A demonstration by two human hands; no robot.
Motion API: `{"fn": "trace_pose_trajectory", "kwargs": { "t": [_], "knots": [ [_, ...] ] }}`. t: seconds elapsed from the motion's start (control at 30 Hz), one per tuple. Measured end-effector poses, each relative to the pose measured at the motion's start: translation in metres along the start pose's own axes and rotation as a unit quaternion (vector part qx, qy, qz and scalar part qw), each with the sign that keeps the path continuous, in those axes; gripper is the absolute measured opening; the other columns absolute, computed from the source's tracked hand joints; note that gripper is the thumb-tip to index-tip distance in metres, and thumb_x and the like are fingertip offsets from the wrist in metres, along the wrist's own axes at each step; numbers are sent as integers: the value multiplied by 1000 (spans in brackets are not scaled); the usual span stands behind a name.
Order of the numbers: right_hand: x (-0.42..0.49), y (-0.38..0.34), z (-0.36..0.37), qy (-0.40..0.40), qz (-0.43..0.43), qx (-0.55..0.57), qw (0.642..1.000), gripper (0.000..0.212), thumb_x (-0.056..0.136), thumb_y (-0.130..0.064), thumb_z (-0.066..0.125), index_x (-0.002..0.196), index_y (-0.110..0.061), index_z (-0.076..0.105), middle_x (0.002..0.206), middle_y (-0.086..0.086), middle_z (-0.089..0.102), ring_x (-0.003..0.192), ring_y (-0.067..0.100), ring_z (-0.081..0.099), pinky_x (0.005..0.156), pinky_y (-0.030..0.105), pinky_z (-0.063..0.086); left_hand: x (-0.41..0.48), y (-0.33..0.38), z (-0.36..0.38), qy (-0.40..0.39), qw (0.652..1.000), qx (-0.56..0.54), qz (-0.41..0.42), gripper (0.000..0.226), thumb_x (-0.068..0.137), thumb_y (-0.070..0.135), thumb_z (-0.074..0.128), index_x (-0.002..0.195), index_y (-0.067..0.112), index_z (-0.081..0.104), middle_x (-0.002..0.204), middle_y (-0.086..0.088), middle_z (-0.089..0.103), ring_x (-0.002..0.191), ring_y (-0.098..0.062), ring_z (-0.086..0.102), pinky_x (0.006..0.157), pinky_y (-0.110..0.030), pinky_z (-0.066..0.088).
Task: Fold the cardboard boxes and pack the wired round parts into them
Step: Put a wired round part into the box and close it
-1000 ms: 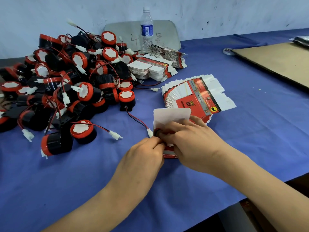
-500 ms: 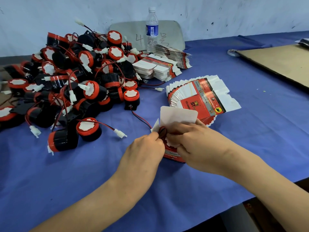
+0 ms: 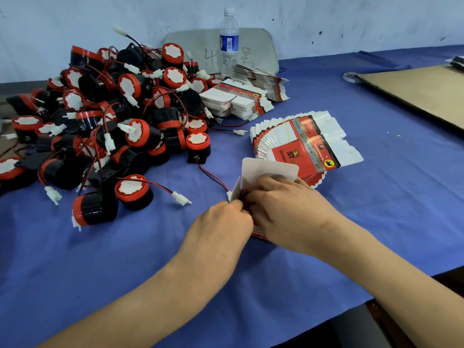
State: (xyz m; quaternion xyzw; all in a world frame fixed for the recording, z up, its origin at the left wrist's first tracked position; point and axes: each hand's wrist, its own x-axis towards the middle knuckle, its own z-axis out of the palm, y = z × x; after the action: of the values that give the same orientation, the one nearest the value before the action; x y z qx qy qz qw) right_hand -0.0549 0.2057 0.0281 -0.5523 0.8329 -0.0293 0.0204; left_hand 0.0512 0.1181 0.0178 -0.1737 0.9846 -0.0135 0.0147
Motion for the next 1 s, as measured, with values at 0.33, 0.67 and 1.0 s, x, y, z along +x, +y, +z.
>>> {"fn": "trace_pose_trajectory", "kwargs": {
  "t": [0.33,0.67,1.0],
  "knots": [
    [3,-12,3,-6,37,-12,999,33,93,-34,41,121,-25,57,126,-7,49,125,19,36,93,38,30,2,-10,6,24,997,-69,35,25,92,10,44,89,22,23,100,4,51,89,-20,52,63,-29,31],
    [-2,-8,3,-17,12,-6,1000,35,96,-37,38,126,-32,55,133,-16,49,129,17,32,112,47,18,5,-12,3,15,997,-49,55,19,94,10,42,91,23,29,102,0,54,86,-22,53,65,-32,37],
    [3,-10,0,-30,12,-24,999,31,96,-31,35,119,-25,54,119,-12,60,124,26,33,108,57,18,-4,-21,-5,288,933,-192,99,9,85,16,63,83,8,67,66,-1,63,58,-19,61,50,-39,51]
  ]
}}
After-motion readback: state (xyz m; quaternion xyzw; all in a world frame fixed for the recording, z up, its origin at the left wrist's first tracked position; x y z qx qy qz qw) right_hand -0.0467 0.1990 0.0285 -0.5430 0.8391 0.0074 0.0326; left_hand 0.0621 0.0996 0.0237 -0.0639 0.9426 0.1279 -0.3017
